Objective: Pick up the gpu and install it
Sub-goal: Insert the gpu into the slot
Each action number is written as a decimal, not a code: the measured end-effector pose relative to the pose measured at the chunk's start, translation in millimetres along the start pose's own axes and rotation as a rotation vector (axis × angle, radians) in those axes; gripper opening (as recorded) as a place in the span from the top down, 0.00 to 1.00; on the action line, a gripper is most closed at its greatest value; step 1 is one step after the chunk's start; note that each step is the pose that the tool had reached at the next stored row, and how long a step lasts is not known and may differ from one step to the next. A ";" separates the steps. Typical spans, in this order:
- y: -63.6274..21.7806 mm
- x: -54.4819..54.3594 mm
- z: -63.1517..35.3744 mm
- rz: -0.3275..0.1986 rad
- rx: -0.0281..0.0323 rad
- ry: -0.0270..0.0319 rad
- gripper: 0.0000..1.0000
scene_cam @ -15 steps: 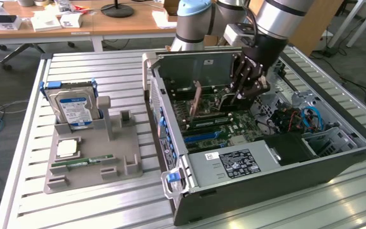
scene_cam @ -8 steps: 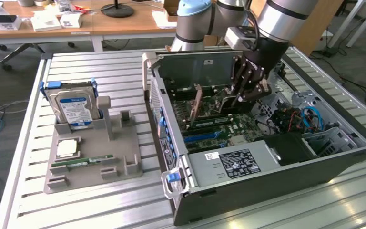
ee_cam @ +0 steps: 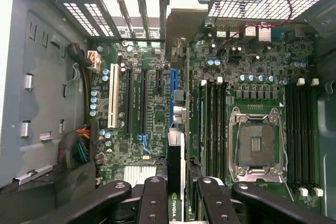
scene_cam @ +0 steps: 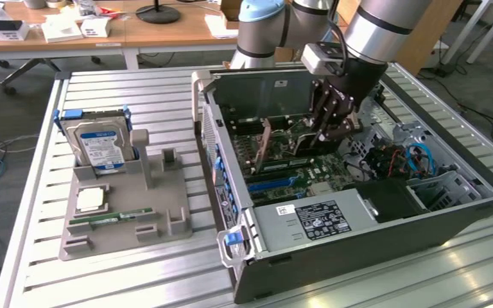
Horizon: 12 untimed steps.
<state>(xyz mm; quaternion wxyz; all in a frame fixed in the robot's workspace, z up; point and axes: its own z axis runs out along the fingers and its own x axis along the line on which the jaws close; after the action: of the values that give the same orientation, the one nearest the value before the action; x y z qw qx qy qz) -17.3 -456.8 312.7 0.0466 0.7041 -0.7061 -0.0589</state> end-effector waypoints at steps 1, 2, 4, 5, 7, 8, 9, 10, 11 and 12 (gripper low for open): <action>0.2 0.1 1.0 -0.002 0.0009 -0.0009 0.74; 0.5 0.1 2.0 -0.004 0.0019 -0.0013 0.74; 1.1 0.2 4.5 -0.008 0.0034 -0.0020 0.74; 1.4 0.2 5.9 -0.010 0.0039 -0.0023 0.74; 2.0 0.3 9.4 -0.012 0.0044 -0.0024 0.74; 2.1 0.3 11.2 -0.012 0.0045 -0.0025 0.74; 2.1 0.4 13.1 -0.012 0.0045 -0.0025 0.74; 2.1 0.4 14.9 -0.012 0.0045 -0.0024 0.74; 2.2 0.4 16.6 -0.012 0.0046 -0.0025 0.74; 2.4 0.4 18.0 -0.012 0.0049 -0.0024 0.74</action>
<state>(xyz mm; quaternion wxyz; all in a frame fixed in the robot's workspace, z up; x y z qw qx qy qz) -22.4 -456.9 295.2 0.0436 0.7084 -0.7021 -0.0583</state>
